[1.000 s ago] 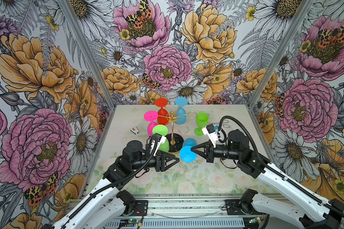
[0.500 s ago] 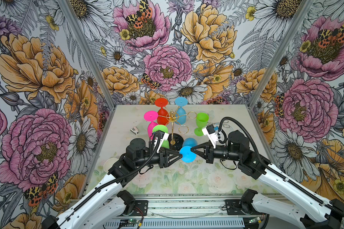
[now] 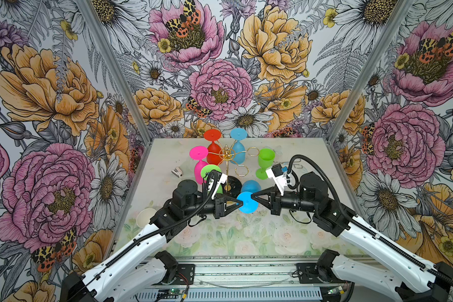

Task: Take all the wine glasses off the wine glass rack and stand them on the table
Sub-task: 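Open the right gripper and draw it back while the left holds the cyan glass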

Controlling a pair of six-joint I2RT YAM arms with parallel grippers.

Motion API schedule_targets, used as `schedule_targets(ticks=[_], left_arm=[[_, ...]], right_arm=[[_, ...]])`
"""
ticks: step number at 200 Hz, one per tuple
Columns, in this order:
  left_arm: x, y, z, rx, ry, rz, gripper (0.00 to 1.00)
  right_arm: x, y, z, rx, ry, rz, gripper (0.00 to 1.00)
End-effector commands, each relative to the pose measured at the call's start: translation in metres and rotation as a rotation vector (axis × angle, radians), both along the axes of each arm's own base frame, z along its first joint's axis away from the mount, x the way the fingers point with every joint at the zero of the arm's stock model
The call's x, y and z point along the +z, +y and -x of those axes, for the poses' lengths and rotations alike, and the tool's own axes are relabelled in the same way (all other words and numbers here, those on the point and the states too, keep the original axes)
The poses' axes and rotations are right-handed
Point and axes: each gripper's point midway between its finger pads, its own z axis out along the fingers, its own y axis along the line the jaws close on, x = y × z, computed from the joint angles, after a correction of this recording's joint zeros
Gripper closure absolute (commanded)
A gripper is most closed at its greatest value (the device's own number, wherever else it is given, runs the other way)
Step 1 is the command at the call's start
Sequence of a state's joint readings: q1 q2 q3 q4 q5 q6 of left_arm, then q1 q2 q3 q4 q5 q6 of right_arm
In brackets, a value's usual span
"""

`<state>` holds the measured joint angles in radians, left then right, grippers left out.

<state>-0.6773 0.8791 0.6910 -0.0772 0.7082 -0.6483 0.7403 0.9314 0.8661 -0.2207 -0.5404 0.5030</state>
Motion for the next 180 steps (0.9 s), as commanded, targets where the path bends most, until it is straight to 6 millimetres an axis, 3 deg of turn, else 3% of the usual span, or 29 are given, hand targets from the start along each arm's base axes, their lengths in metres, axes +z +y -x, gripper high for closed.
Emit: schedule_targets(ticks=[1,39,56,78,113,150,180], left_arm=[[0.007,-0.004,0.006,-0.039,-0.025,0.025,0.84],[0.006,-0.004,0.005,-0.038,-0.027,0.021,0.94],[0.006,-0.004,0.006,-0.038,-0.028,0.021,1.00],[0.007,-0.004,0.006,-0.042,-0.032,0.023,1.00],[0.004,-0.003,0.008,-0.049,-0.035,0.020,1.00],[0.004,-0.006,0.014,-0.085,-0.050,0.019,1.00],[0.011,-0.015,0.038,-0.187,-0.142,0.015,1.00]], right_arm=[[0.006,0.001,-0.004,-0.014,-0.046,-0.007,1.00],[0.003,0.003,-0.005,-0.010,-0.037,0.000,1.00],[0.003,0.003,-0.006,-0.011,-0.038,0.000,0.92],[0.007,0.000,-0.006,-0.024,-0.052,0.000,0.78],[0.017,-0.028,-0.005,-0.133,-0.111,0.035,0.54],[0.029,-0.063,-0.012,-0.293,-0.136,0.044,0.37],[0.010,-0.094,-0.037,-0.476,-0.019,0.137,0.28]])
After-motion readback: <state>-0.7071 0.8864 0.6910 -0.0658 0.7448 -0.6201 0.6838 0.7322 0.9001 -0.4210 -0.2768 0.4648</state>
